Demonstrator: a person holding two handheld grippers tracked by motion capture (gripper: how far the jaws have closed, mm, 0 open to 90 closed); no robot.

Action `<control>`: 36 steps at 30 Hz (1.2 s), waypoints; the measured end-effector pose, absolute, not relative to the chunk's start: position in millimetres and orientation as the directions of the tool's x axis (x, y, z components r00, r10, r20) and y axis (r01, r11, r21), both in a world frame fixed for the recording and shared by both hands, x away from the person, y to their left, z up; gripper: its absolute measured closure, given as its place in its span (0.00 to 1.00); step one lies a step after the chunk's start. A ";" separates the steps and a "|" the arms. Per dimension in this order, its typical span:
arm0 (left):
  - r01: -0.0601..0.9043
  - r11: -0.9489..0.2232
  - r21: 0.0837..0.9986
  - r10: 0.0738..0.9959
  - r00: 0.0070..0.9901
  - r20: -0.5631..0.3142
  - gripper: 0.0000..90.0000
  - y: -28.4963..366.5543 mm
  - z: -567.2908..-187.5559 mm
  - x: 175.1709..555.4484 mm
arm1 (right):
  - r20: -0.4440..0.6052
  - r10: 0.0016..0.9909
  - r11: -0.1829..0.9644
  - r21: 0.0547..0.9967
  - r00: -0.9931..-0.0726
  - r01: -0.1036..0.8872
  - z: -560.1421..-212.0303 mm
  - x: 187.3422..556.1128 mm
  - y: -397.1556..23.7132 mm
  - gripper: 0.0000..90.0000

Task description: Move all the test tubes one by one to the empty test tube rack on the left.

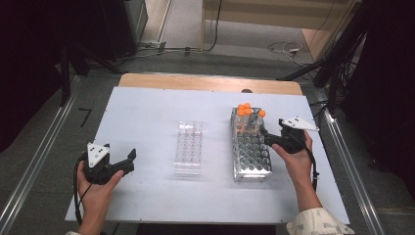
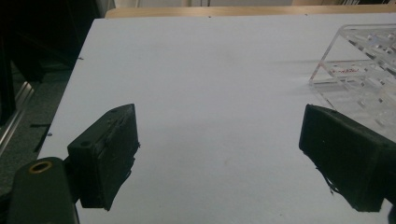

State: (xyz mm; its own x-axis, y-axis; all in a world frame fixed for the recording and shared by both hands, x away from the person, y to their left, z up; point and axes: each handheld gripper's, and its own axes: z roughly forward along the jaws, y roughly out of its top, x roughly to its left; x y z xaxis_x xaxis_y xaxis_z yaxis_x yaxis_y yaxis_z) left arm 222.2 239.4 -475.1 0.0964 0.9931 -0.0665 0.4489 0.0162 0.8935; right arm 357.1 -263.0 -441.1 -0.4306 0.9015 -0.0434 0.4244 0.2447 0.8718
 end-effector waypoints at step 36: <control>0.446 0.021 0.895 0.993 0.099 -0.072 0.14 240.6 -475.2 222.3 | -0.076 0.877 0.284 0.878 -0.474 0.386 -452.7 385.8 -240.6 0.73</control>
